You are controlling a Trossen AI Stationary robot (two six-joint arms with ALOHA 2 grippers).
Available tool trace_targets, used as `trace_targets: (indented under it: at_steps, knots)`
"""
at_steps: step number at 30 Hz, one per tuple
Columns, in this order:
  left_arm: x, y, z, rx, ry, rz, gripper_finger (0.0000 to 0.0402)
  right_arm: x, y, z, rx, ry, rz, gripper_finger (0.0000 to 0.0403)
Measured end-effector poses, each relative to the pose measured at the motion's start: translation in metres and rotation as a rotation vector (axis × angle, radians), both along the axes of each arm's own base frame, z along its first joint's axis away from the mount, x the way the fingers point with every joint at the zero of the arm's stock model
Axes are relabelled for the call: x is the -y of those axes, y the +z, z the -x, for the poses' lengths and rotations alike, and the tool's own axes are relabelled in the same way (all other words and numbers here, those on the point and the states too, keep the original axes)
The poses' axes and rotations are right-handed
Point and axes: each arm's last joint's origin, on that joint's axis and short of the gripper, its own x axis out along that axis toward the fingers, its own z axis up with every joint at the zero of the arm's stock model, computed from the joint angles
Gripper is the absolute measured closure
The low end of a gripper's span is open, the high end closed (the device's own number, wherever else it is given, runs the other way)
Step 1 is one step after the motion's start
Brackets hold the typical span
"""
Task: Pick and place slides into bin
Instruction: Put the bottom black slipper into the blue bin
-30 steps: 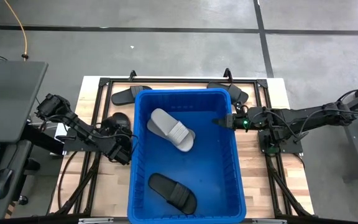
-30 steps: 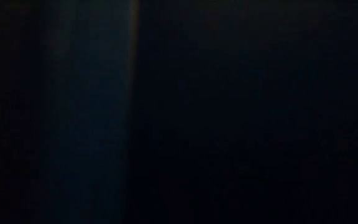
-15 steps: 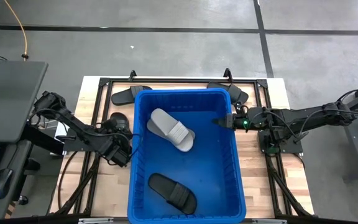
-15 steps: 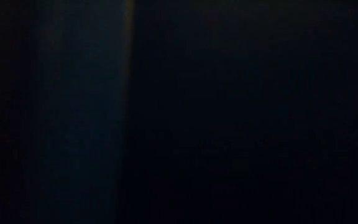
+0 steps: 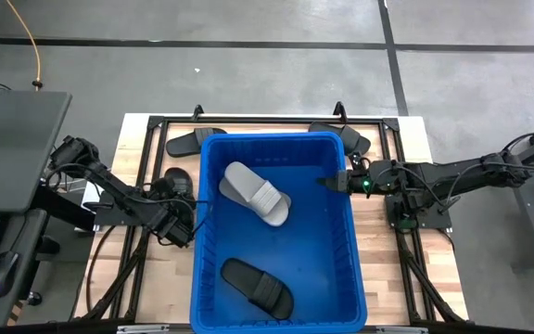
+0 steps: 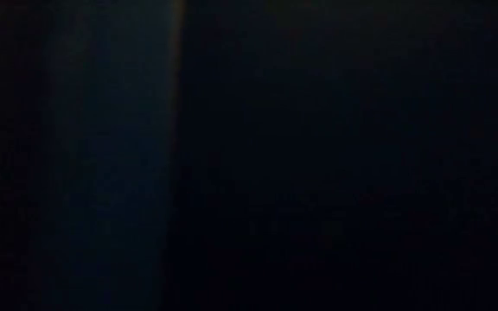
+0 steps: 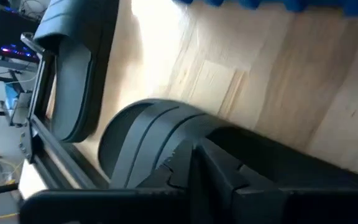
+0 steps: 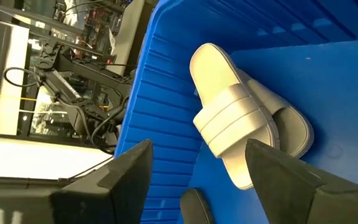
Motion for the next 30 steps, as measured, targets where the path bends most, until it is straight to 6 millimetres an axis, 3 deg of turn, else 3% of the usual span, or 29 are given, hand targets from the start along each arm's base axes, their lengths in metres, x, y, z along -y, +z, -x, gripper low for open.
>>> trace_targets:
  at_steps: [4, 13, 17, 23, 30]
  knots:
    - [-0.001, -0.002, 0.001, 0.018, 0.01, -0.014, 0.034, 0.001, -0.001, 0.0, 0.006, -0.052, -0.043, 0.0155]
    - [0.001, -0.004, -0.002, 0.052, 0.013, 0.018, 0.0184, 0.002, -0.001, 0.001, 0.023, -0.108, -0.109, 0.0155]
    - [0.001, -0.005, -0.002, 0.049, 0.013, 0.018, 0.0137, 0.002, -0.001, 0.001, 0.029, -0.13, -0.116, 0.0155]
    - [0.001, -0.017, -0.002, -0.014, 0.005, -0.017, 0.0123, 0.003, 0.0, 0.001, 0.043, -0.168, -0.119, 0.0155]
    - [0.0, -0.021, -0.001, -0.04, 0.016, -0.065, 0.0171, 0.003, 0.0, 0.001, 0.046, -0.176, -0.112, 0.0155]
